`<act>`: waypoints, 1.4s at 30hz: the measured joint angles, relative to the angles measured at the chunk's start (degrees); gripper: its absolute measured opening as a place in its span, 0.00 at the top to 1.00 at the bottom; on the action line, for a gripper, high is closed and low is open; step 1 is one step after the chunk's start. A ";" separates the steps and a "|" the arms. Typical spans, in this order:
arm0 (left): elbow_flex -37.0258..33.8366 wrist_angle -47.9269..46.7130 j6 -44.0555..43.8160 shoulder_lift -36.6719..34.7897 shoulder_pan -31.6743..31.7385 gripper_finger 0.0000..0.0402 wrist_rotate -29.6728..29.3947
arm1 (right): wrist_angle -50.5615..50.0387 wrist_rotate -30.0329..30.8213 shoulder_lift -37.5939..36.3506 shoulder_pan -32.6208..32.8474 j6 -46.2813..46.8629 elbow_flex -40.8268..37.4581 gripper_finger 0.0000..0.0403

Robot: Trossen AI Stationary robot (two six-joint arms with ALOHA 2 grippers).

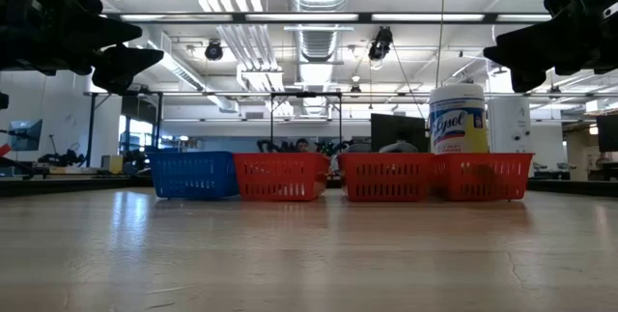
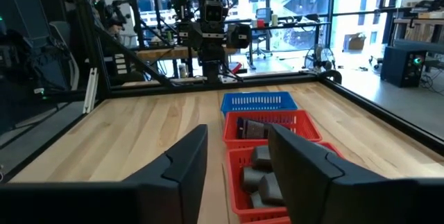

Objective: Pick & Place Travel size toiletries
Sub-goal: Return to Home Position

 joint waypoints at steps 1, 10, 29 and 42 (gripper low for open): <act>0.00 0.00 0.00 -0.01 0.01 0.30 0.01 | 0.00 0.01 0.00 0.00 -0.02 0.00 0.63; 0.00 -0.02 0.00 0.00 0.00 0.30 0.02 | 0.00 -0.01 0.00 0.00 0.06 0.00 0.58; 0.00 -0.01 -0.01 0.00 0.01 0.30 0.00 | 0.01 0.01 0.00 0.00 0.01 0.00 0.49; 0.00 -0.01 0.00 -0.01 0.00 0.30 0.00 | 0.00 -0.01 0.00 0.00 0.04 0.00 0.58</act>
